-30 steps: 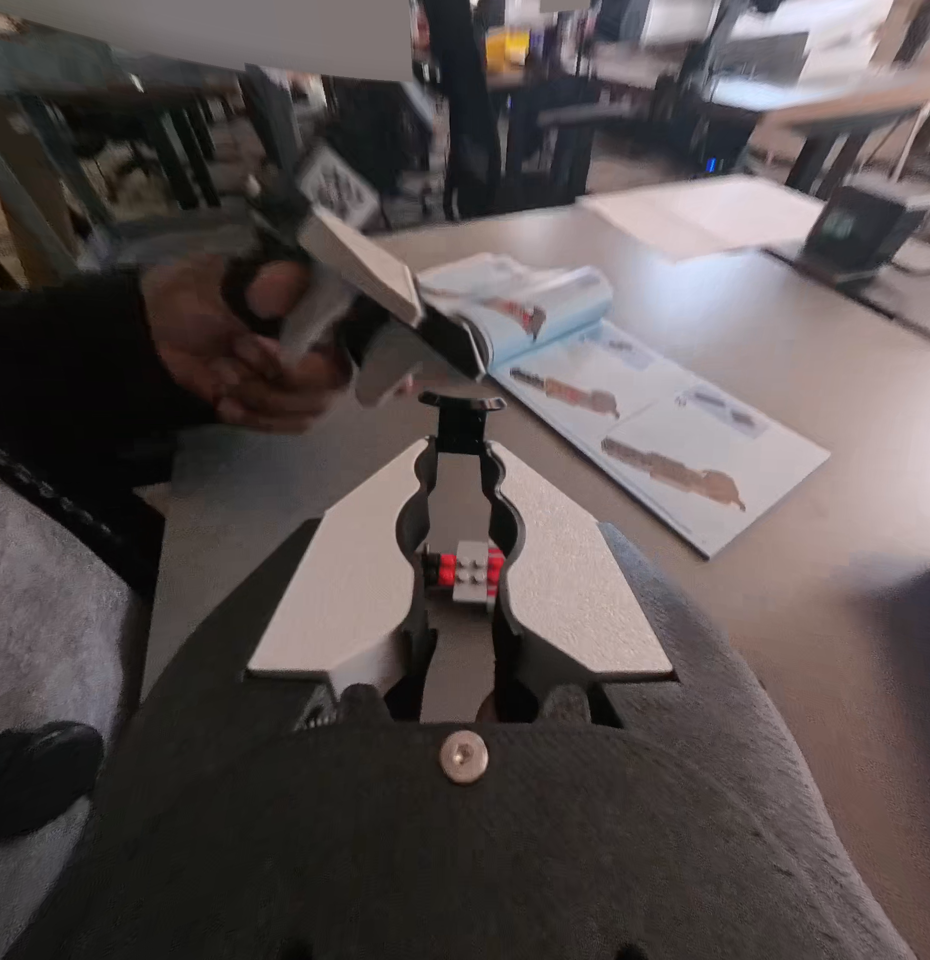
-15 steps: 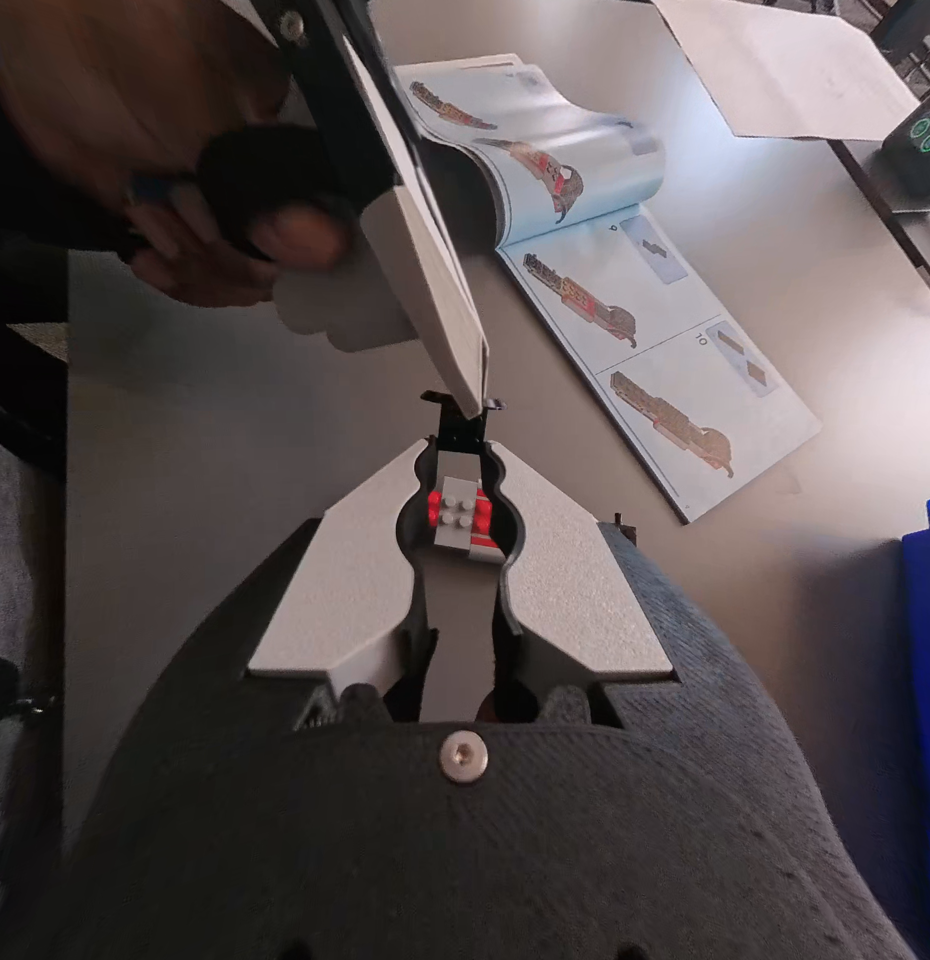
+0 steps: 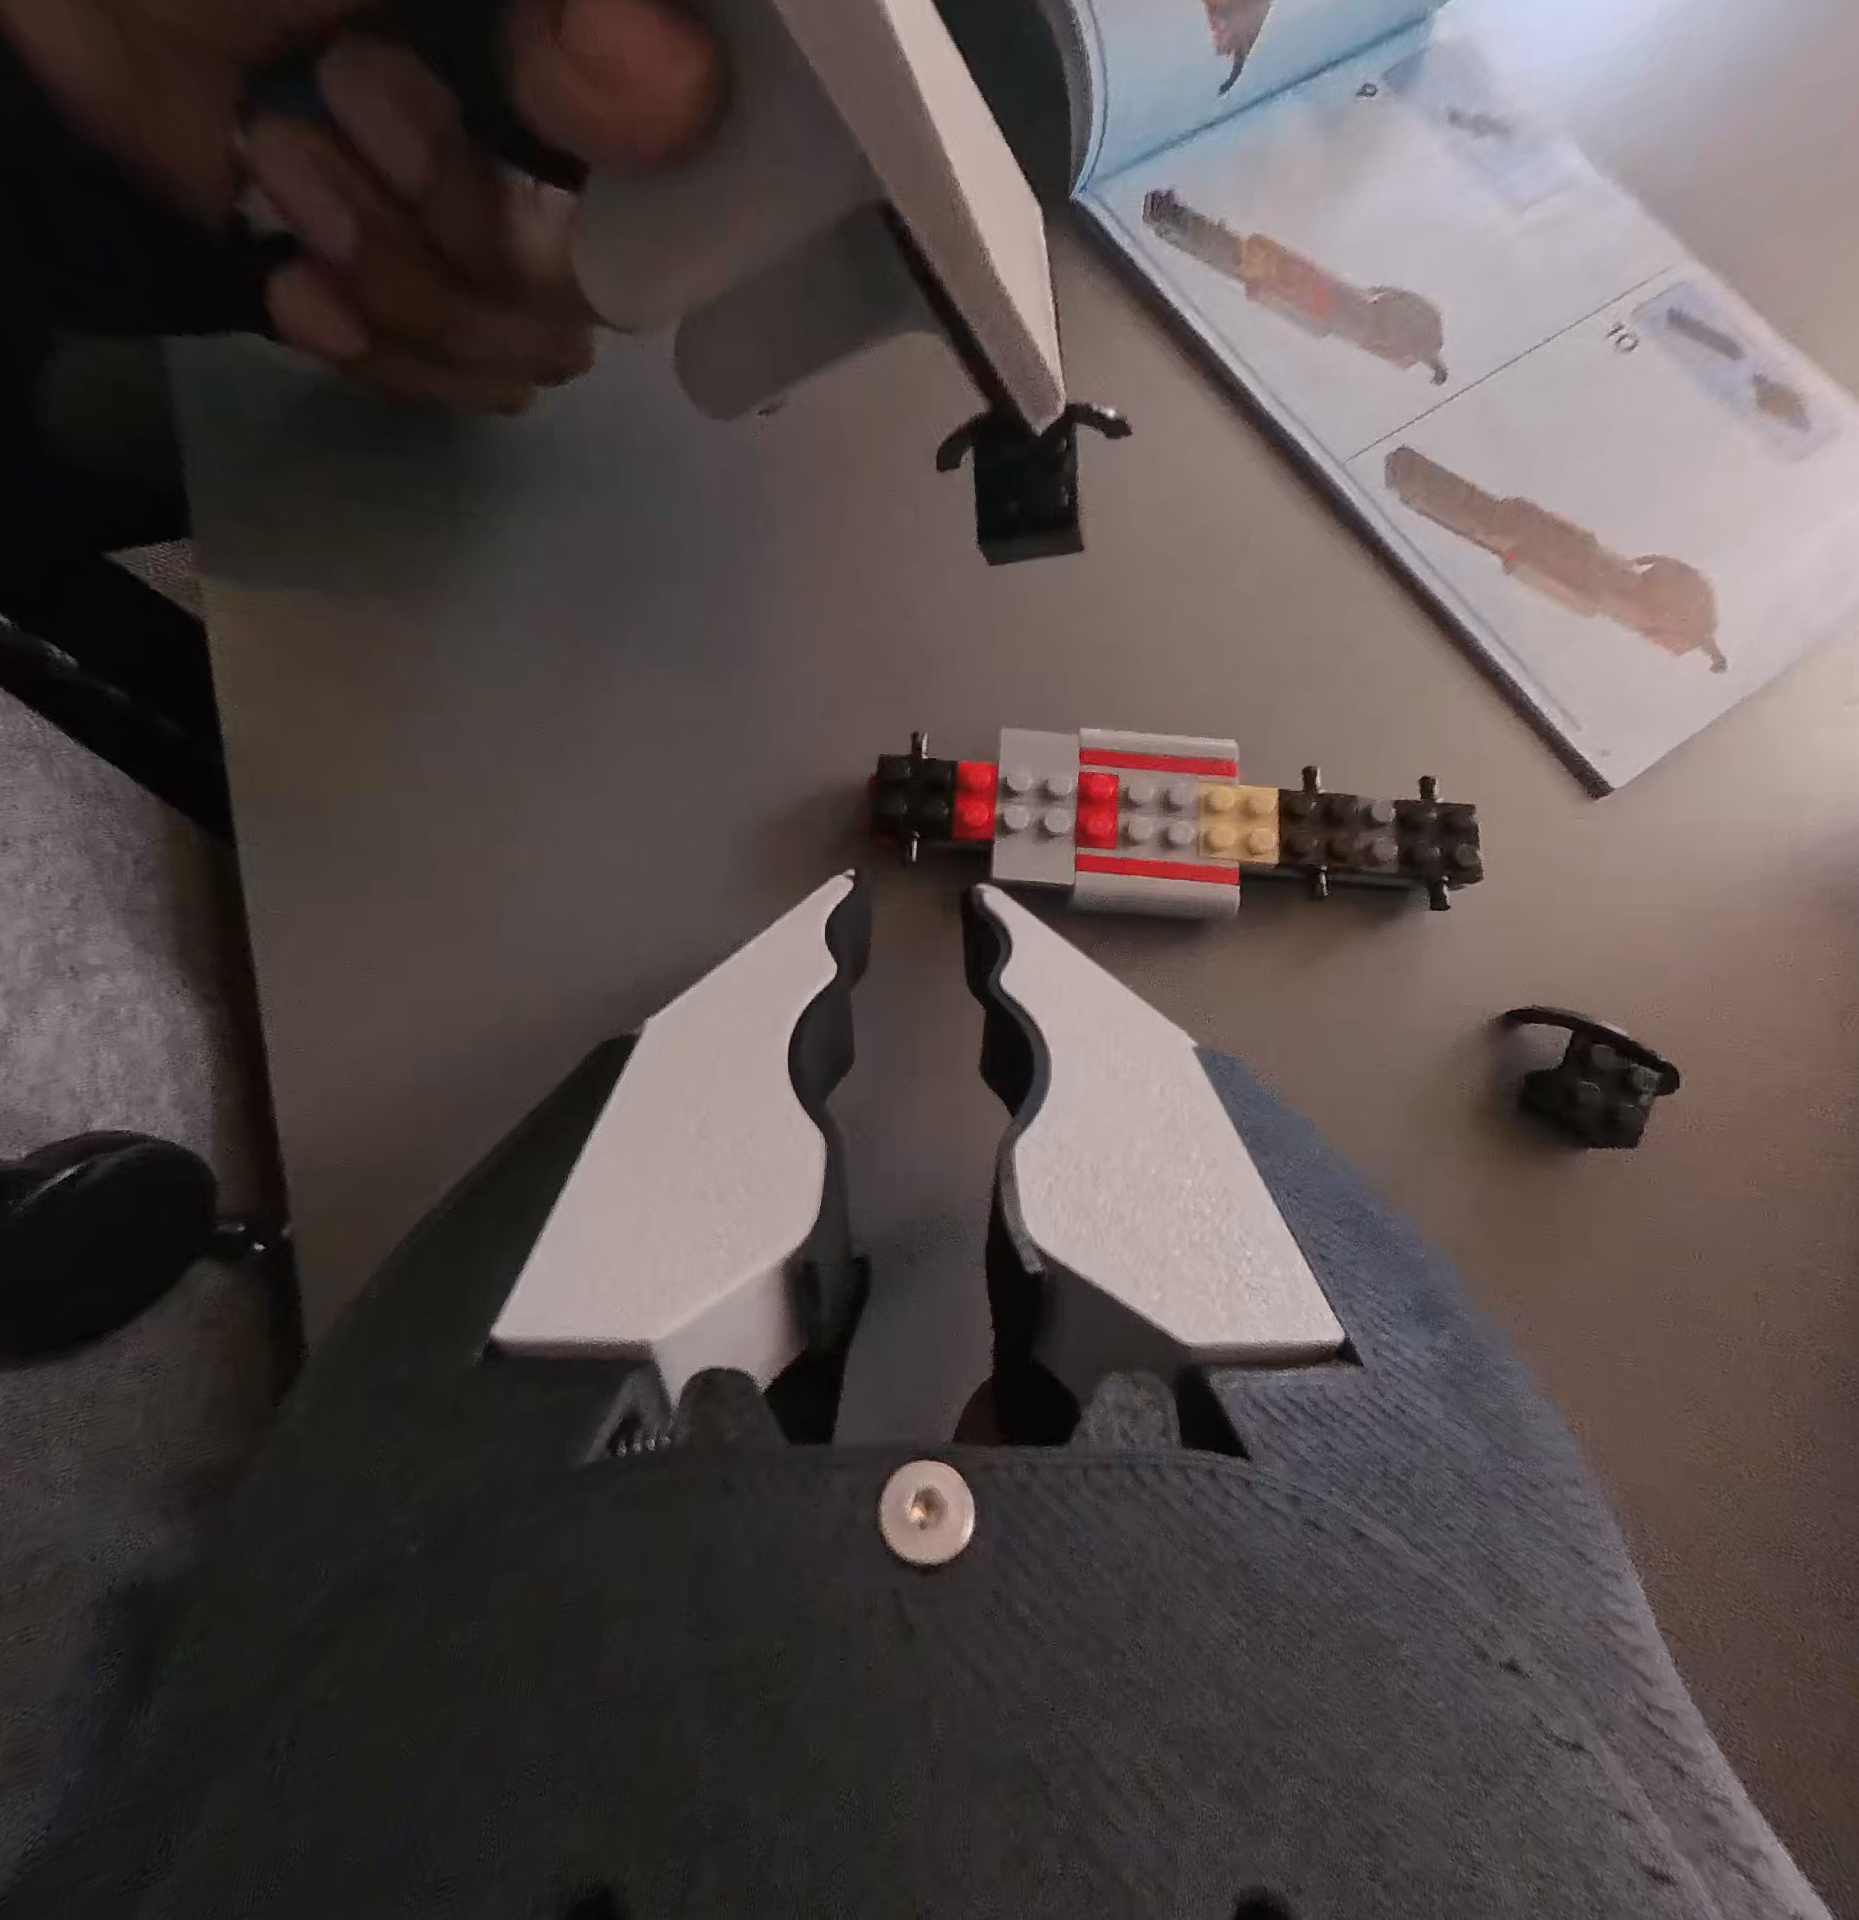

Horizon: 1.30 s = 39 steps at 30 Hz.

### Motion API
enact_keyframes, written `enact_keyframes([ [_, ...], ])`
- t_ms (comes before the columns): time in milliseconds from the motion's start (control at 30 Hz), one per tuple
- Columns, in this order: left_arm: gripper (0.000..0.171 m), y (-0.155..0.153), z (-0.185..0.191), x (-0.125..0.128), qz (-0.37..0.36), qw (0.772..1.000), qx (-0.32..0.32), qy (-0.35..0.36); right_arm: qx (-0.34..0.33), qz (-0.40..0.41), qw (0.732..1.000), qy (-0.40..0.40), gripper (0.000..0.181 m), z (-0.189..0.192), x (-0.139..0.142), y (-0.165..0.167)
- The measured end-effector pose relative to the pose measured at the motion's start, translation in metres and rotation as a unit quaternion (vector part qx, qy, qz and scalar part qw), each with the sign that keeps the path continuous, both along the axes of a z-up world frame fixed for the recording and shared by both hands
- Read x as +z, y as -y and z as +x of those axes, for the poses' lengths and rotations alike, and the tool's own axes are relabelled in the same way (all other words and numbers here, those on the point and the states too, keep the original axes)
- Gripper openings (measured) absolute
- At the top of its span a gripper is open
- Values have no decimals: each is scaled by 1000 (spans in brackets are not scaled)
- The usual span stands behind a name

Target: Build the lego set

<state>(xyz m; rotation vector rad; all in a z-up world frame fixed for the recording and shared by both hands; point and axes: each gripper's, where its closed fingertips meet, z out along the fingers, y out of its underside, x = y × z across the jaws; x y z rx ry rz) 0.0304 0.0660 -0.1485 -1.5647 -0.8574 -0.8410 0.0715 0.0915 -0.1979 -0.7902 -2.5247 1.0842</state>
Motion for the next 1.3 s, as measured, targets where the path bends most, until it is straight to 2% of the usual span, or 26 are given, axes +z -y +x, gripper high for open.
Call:
enact_keyframes([
  [300,3,3,9,-3,8,999,-13,32,7,14,1000,-6,6,-6,-5,12],
  [500,3,5,9,7,61,994,-21,93,-3,-47,998,-36,6,-15,15,16],
  [700,3,3,6,18,122,977,-32,175,-3,-88,992,-89,5,-18,35,15],
  [1033,3,-2,9,3,78,971,-50,220,14,-81,987,-139,6,-14,37,20],
  [1300,4,-1,13,-3,45,970,-66,230,16,-68,987,-148,6,-15,35,19],
])
